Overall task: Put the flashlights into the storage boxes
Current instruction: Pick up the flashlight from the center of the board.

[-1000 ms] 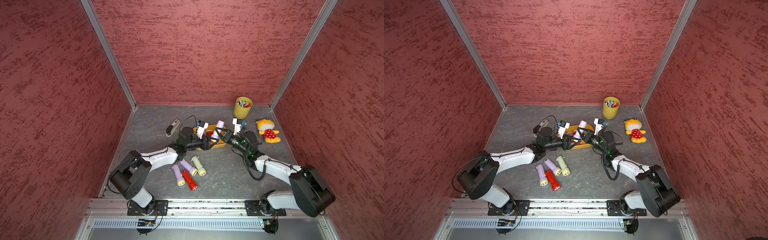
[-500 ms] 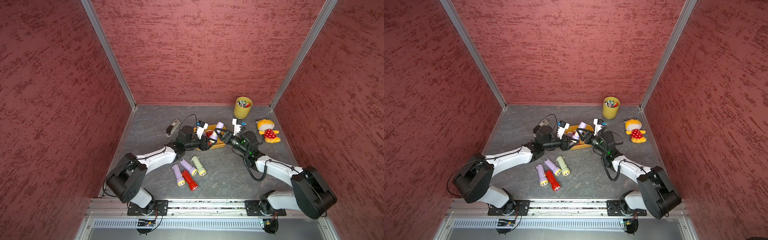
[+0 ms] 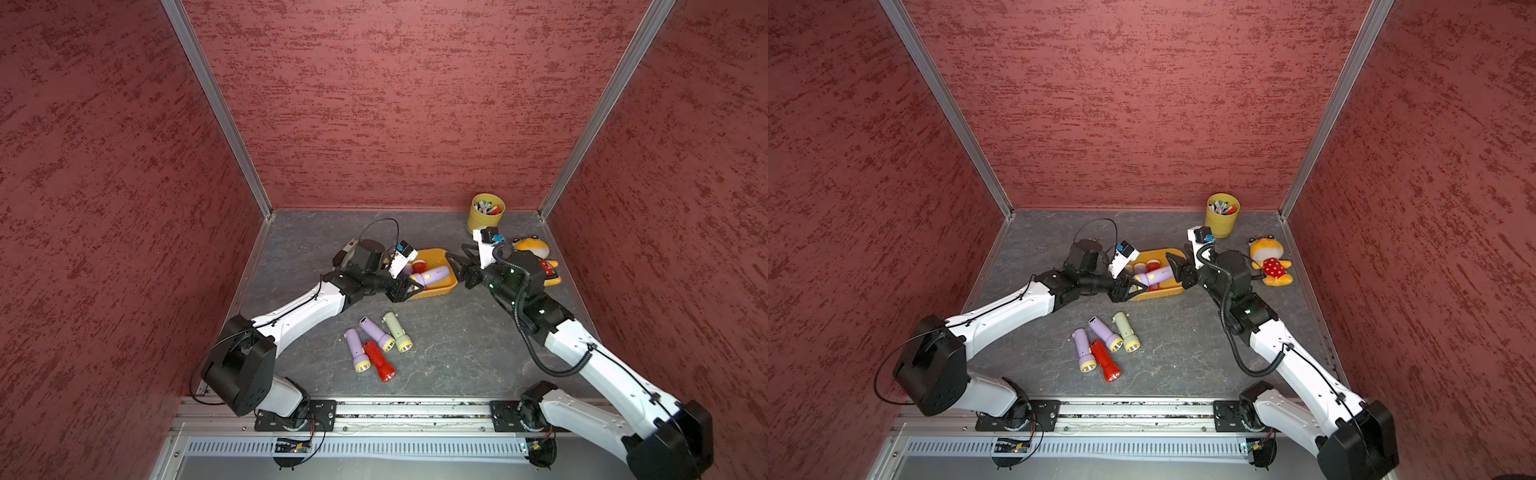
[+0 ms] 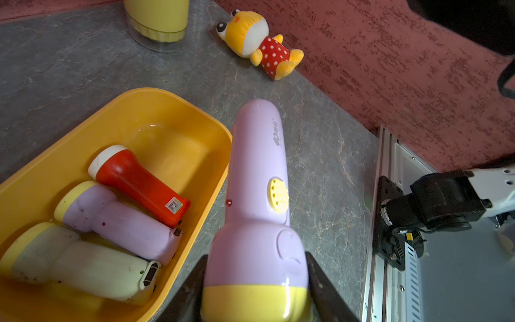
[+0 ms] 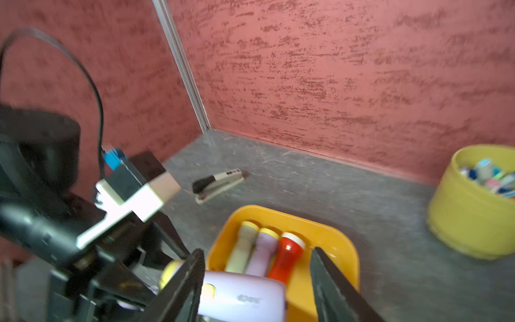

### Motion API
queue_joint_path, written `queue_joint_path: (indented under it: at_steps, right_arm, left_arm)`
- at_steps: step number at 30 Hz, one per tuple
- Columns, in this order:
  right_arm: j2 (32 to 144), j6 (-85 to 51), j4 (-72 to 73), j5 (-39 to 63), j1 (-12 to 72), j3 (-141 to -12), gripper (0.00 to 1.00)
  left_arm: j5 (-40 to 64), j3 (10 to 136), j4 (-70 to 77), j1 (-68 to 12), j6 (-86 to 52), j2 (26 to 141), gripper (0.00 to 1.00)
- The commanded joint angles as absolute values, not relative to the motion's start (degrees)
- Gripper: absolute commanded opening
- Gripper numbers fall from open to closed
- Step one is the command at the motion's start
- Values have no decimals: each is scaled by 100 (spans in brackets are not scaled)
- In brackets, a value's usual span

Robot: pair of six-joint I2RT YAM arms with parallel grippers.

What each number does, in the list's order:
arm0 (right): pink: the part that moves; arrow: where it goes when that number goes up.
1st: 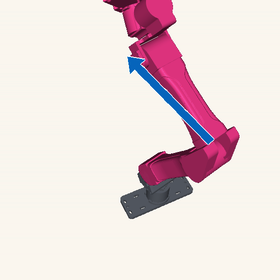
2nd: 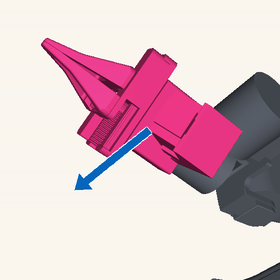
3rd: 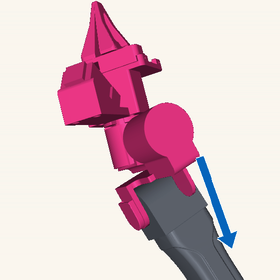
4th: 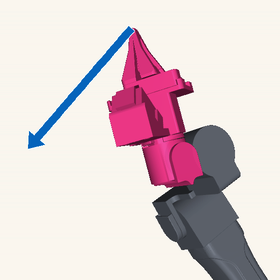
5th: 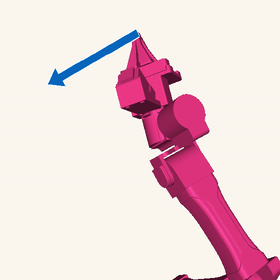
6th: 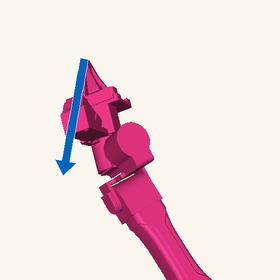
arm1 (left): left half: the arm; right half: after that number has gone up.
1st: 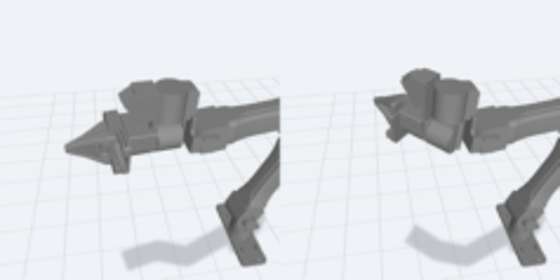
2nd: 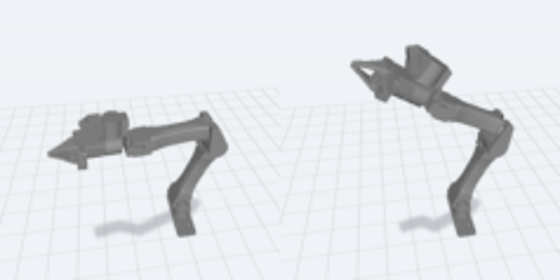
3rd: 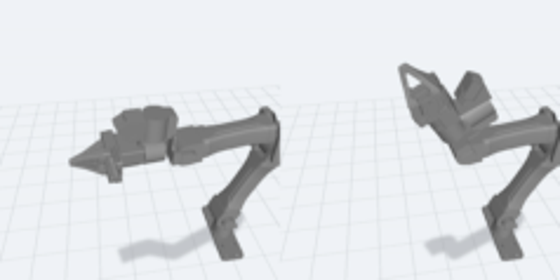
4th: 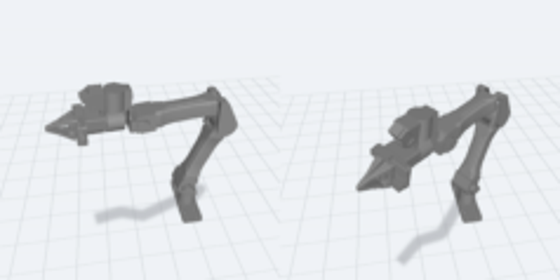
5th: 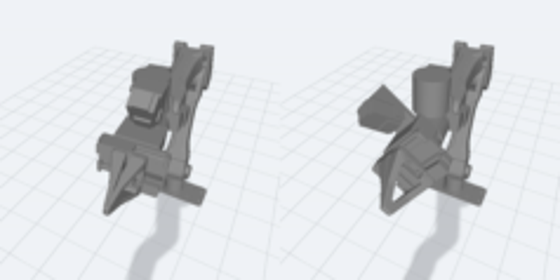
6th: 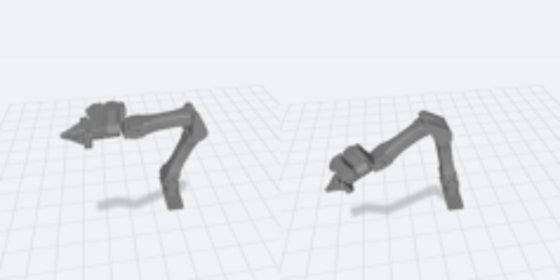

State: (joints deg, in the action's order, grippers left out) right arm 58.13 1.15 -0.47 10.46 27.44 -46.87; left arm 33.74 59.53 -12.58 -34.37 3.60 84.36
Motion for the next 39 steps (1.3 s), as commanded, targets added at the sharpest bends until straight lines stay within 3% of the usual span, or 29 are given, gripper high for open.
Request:
queue_joint_path:
  at_steps: [1,10,24,39]
  right_arm:
    - [5861,2464,-1377,863,2926,-4780,65]
    - [5948,5224,-1498,1222,3447,-4629,69]
    - [6952,5113,-1394,1597,3702,-4846,69]
    - [6993,5224,-1294,1447,3735,-4737,38]
  left_arm:
    - [3900,6238,-2219,-3415,928,8614,46]
    - [4085,6397,-2501,-3410,786,8742,43]
    - [4411,6504,-2453,-3412,616,8873,44]
    - [4518,6473,-2271,-3402,453,8833,44]
